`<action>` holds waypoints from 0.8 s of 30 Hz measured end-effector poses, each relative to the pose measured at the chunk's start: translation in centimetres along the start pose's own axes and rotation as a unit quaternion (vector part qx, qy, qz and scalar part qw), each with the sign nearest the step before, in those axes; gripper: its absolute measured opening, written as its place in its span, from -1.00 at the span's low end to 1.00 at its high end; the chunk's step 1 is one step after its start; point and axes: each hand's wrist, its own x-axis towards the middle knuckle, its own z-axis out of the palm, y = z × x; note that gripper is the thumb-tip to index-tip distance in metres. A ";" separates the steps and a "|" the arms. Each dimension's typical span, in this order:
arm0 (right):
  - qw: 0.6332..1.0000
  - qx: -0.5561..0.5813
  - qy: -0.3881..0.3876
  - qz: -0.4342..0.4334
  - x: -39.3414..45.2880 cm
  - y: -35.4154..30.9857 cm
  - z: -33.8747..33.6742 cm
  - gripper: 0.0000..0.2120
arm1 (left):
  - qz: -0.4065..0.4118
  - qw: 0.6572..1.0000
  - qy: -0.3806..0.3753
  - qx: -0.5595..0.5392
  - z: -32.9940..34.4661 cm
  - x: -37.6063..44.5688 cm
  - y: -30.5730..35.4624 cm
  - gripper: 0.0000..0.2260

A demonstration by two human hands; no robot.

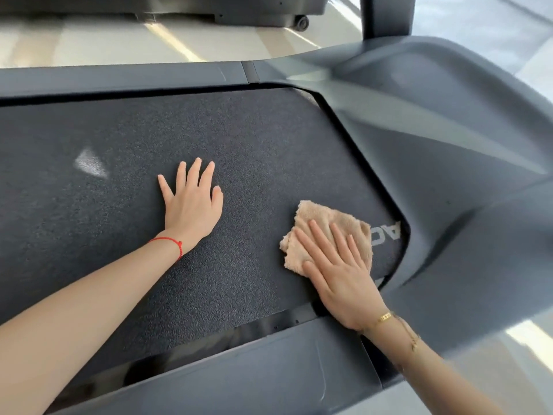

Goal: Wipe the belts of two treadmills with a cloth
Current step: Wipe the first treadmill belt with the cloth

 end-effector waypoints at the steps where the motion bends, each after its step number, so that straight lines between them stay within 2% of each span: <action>1: 1.000 0.002 0.008 0.021 0.0 0.5 -0.1 -0.50 | 0.000 1.000 0.000 -0.003 0.0 -0.2 0.1 -0.51; 6: 0.988 -0.003 0.033 0.150 3.6 5.4 -1.7 -0.51 | 0.009 1.000 -0.003 -0.003 0.0 -1.5 0.6 -0.50; 8: 0.984 -0.010 0.028 0.175 4.6 6.0 -2.2 -0.51 | 0.008 1.000 -0.003 0.000 0.0 -1.6 0.8 -0.50; 10: 0.987 -0.013 0.030 0.155 4.3 5.4 -1.9 -0.50 | 0.005 1.000 -0.003 0.001 -0.1 -1.6 0.9 -0.50; 15: 1.000 -0.009 0.006 0.000 0.7 1.4 0.1 -0.51 | 0.004 1.000 0.002 0.006 0.0 -1.6 1.0 -0.50; 17: 1.000 -0.007 -0.005 -0.024 0.7 1.6 -0.1 -0.52 | 0.007 1.000 0.005 0.007 0.1 -1.7 0.9 -0.50; 19: 1.000 -0.009 0.002 -0.009 2.6 3.0 -0.8 -0.53 | 0.007 1.000 0.006 0.010 0.0 -1.8 0.8 -0.50; 24: 0.993 -0.023 0.008 0.117 9.2 4.1 -2.1 -0.52 | 0.002 1.000 0.006 0.016 0.0 -1.7 1.1 -0.50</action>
